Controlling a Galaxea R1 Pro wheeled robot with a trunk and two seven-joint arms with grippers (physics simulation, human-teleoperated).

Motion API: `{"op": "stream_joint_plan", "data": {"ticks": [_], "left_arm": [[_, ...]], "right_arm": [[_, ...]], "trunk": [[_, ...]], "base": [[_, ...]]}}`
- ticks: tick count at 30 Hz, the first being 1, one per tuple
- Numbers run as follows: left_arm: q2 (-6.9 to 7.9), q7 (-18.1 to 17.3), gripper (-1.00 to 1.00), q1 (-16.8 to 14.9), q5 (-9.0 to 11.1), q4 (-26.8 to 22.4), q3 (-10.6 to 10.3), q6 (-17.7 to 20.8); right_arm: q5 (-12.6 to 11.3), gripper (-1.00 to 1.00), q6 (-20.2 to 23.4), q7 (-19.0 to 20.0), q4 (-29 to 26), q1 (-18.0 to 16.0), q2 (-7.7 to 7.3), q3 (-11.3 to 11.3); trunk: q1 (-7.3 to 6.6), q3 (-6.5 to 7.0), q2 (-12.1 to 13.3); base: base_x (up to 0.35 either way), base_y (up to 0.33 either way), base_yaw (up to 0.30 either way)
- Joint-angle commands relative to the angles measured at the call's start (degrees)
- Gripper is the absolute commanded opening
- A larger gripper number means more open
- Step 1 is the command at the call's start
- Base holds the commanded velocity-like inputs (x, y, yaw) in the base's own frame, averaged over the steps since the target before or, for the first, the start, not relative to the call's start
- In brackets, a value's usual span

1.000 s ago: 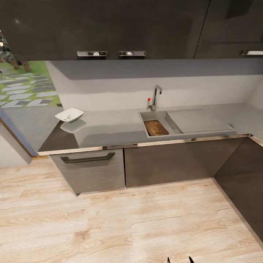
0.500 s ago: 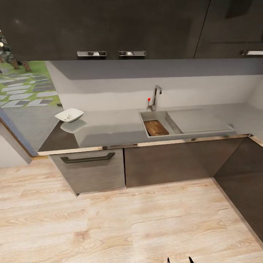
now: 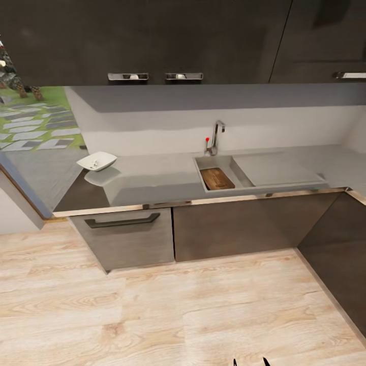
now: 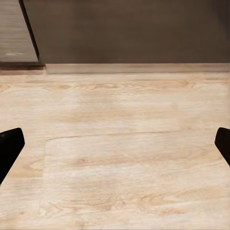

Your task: In the kitchen, take the Vidalia onion out of the sink, dice it on the chopping board with the paring knife, put the diced onion into the bowl on the countertop, then place both the paring knife and the chopping board into the sink.

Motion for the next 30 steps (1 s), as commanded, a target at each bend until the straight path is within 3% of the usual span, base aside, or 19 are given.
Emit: {"op": "stream_joint_plan", "data": {"ticks": [1,13,19,30], "left_arm": [[0.01,0.3,1.00,0.0,0.2,0.0,-0.5,-0.1],[0.53,0.4,1.00,0.0,0.4,1.7,-0.1,-0.6],[2.01,0.4,1.00,0.0,0.4,1.6,0.0,-1.1],[1.44,0.4,1.00,0.0,0.4,1.6,-0.3,-1.1]], "right_arm": [[0.6,1.00,-0.1,-0.3,0.0,0.0,0.06,-0.4],[0.5,1.00,-0.3,-0.3,-0.1,0.0,0.01,-0.6],[0.6,1.00,-0.6,-0.3,-0.1,0.0,0.06,-0.6],[0.6,1.00,-0.4,-0.3,-0.1,0.0,0.04,-0.5]], "trunk": [[0.03,-0.01,-0.1],[0.03,1.07,-0.1],[0.03,1.61,-0.1],[0.03,2.60,-0.1]], "base": [[0.000,0.000,0.000],[0.000,0.000,0.000],[0.000,0.000,0.000],[0.000,0.000,0.000]]}}
